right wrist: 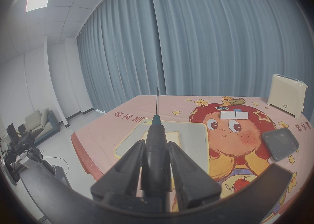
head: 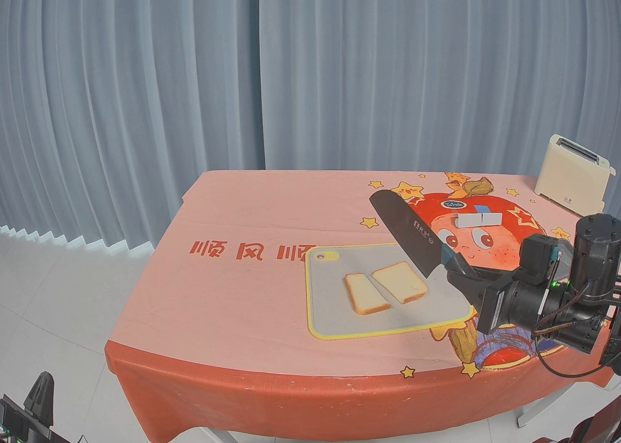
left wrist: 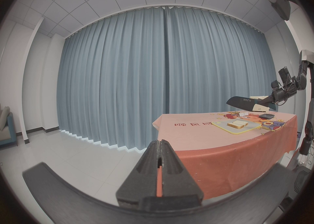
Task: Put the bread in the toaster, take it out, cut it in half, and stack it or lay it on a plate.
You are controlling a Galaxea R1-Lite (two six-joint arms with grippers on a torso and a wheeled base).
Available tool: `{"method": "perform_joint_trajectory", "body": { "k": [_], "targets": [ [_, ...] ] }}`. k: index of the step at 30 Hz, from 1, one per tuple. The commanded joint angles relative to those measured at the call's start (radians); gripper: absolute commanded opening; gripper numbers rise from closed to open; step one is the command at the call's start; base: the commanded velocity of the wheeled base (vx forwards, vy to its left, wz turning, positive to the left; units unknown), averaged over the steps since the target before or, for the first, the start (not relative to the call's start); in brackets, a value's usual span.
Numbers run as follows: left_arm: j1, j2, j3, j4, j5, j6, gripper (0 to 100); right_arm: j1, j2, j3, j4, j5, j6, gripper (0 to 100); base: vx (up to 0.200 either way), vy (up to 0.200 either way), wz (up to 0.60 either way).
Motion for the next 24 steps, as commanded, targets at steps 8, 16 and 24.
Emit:
{"method": "perform_joint_trajectory", "body": {
  "k": [8, 16, 24],
  "targets": [
    [0.000, 0.007, 0.018, 0.000, 0.000, 0.000, 0, -0.004, -0.027, 0.002, -0.001, 0.000, -0.015, 0, 0.000, 0.000, 0.00],
    [0.000, 0.007, 0.018, 0.000, 0.000, 0.000, 0, -0.011, -0.051, 0.002, -0.001, 0.000, -0.032, 0, 0.000, 0.000, 0.00],
    [0.000, 0.007, 0.018, 0.000, 0.000, 0.000, 0, 0.002, -0.050, 0.011, 0.001, 0.000, -0.048, 0, 0.000, 0.000, 0.00]
  ]
}}
